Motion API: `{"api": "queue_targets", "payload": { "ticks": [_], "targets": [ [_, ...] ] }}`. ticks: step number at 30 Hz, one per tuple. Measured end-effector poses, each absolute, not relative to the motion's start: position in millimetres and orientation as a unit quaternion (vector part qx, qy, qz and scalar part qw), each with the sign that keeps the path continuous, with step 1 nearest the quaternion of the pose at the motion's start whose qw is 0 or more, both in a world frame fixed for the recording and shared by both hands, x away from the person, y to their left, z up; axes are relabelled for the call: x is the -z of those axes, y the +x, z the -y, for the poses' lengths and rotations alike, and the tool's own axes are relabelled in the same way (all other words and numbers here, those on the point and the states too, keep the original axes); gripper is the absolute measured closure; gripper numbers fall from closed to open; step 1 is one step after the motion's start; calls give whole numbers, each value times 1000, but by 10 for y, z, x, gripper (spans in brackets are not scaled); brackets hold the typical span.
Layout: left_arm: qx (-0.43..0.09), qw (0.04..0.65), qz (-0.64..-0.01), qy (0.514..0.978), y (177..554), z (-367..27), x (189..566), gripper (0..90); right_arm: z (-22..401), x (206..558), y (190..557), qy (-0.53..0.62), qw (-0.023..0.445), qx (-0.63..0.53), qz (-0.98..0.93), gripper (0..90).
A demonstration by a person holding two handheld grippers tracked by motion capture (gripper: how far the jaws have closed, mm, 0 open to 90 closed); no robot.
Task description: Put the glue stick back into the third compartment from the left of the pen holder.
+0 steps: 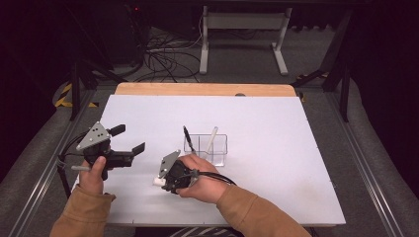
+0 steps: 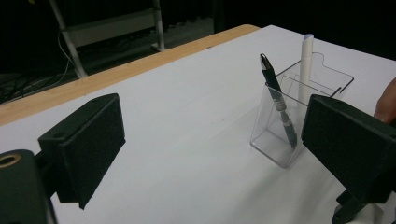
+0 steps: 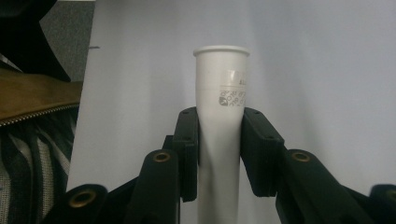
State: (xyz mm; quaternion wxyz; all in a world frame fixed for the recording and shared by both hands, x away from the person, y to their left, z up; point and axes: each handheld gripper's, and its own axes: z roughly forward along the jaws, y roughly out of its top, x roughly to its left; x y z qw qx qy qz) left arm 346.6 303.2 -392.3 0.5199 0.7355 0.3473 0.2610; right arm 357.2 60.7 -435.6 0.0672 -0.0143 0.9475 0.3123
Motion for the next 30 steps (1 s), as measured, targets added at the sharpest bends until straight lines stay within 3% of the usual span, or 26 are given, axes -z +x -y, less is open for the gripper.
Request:
{"api": "queue_targets", "payload": {
  "ticks": [15,30],
  "targets": [
    [-262,520,-350,734,3468,-3035,3931,69,-491,4202,3548,-10,78,-348,-934,696],
    [-264,516,-351,735,3464,-3036,3966,69,-90,3923,3533,22,108,-443,-890,695]
  ]
}}
